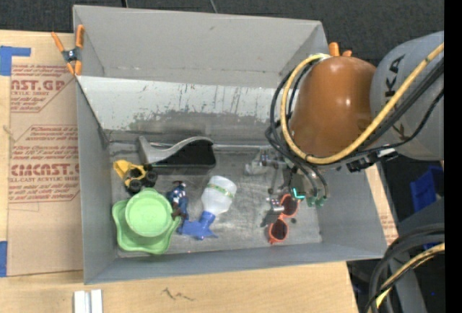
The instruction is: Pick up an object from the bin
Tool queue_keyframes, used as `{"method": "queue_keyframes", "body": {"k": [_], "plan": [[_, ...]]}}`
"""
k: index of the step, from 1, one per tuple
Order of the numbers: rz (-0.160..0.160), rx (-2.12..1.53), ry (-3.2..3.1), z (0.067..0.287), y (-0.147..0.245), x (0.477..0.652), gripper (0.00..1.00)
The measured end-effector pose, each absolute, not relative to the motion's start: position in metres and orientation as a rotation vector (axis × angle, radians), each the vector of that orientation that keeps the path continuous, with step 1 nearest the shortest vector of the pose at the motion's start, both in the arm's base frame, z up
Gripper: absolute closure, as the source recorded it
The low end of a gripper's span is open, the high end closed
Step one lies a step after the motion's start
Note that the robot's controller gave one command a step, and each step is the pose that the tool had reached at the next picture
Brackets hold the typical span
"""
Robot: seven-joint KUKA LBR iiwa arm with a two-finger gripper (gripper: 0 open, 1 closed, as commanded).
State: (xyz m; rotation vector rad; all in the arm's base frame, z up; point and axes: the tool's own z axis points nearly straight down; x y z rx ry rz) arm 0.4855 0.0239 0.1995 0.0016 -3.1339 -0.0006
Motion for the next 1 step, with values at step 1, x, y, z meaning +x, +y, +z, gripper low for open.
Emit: {"method": "queue_keyframes", "body": {"k": [1], "plan": [[-0.001,0.0,-3.142,0.2037,0.0238,0.4872,0.0]]}}
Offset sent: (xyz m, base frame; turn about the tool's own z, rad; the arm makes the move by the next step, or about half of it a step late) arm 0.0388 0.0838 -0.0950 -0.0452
